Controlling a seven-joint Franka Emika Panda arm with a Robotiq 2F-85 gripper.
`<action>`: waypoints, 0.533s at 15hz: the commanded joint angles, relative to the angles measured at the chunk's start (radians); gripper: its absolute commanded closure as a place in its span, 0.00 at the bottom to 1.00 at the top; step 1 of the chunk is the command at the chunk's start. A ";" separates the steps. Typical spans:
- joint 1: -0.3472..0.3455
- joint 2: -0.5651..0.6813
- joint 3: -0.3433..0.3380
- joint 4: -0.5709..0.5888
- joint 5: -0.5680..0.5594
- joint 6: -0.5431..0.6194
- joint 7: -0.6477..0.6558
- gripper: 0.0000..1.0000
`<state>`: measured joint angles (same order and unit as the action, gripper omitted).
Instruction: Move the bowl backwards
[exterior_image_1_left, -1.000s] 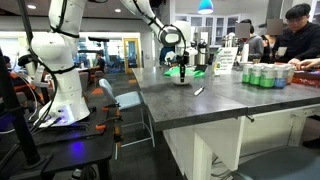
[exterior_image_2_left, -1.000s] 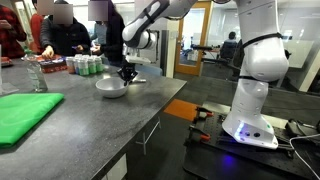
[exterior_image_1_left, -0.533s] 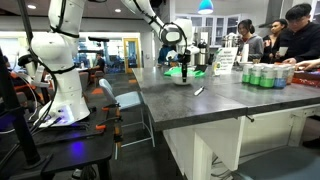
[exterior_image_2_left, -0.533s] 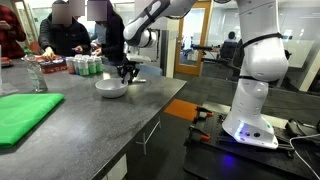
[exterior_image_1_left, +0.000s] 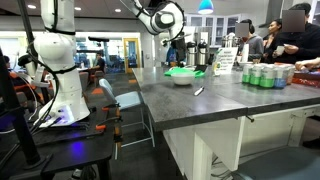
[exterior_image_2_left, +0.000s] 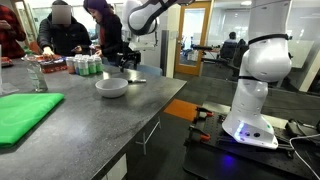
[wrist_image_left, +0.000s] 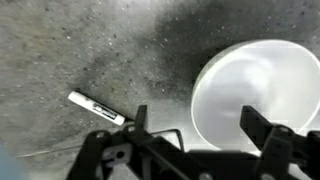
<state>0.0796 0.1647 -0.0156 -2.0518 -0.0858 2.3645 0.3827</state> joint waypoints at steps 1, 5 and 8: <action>0.029 -0.108 0.007 -0.039 -0.168 -0.192 0.052 0.00; 0.018 -0.197 0.049 -0.075 -0.221 -0.231 0.014 0.00; 0.015 -0.229 0.070 -0.096 -0.229 -0.230 0.010 0.00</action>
<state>0.1063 -0.0291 0.0339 -2.1129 -0.2902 2.1267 0.3989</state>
